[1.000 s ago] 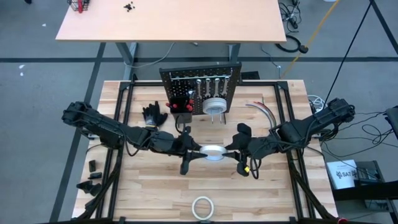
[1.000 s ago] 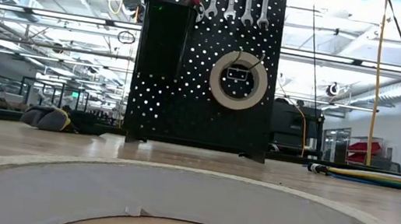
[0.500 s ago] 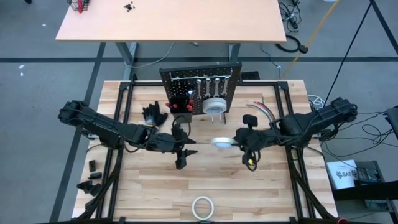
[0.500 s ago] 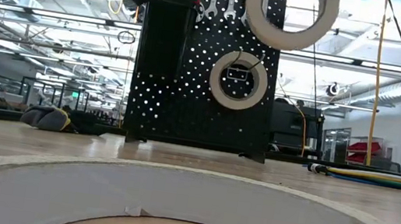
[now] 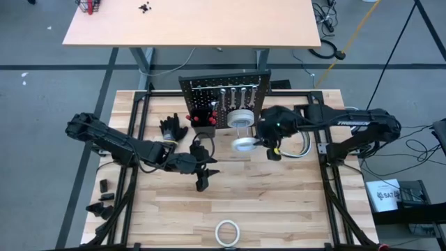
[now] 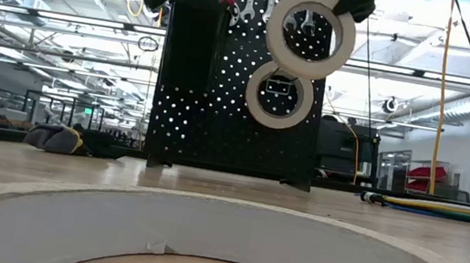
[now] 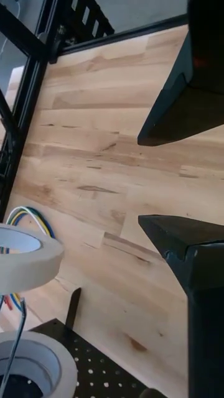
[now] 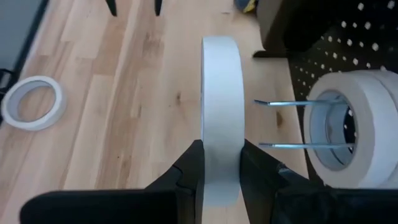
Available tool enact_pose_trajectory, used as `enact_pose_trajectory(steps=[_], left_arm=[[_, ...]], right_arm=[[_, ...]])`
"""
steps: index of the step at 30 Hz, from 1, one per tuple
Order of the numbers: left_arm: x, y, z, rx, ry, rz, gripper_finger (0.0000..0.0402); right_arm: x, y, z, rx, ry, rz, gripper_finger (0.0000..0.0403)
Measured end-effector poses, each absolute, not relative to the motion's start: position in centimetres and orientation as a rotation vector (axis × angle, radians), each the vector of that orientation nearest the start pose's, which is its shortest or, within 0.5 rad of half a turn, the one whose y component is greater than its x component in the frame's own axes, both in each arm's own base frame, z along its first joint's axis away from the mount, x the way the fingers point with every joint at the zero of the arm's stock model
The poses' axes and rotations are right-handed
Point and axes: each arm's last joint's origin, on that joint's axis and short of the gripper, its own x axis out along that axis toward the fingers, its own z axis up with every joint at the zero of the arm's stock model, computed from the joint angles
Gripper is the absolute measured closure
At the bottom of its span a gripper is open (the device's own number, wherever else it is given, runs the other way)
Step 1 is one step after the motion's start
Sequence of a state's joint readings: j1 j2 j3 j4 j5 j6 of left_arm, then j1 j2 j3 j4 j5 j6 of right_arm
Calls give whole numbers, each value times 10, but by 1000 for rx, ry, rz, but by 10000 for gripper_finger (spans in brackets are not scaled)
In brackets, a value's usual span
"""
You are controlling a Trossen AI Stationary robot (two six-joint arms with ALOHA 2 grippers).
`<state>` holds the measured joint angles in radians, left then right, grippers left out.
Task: Hang tools onto peg board
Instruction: Hang the white masking tape on the peg board
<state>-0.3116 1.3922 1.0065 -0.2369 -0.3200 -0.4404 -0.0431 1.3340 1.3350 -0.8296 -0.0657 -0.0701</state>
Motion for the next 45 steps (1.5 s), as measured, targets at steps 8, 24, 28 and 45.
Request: enact_pose_trajectory(steps=[8,24,28,45], left_arm=[[287,-85,270,-263,580,169,208],[281,-98,267,-336,597,186,207],[279,-104,267,-339,589,193,207],[277,-107,267,-329,580,209,207]], right_arm=[[277,-37,341,-27,827,78,337],[293,-78,315,-32,921,-74,337],[293,-78,315,26,919,-110,333],[291,-73,315,180,931,-301,181]])
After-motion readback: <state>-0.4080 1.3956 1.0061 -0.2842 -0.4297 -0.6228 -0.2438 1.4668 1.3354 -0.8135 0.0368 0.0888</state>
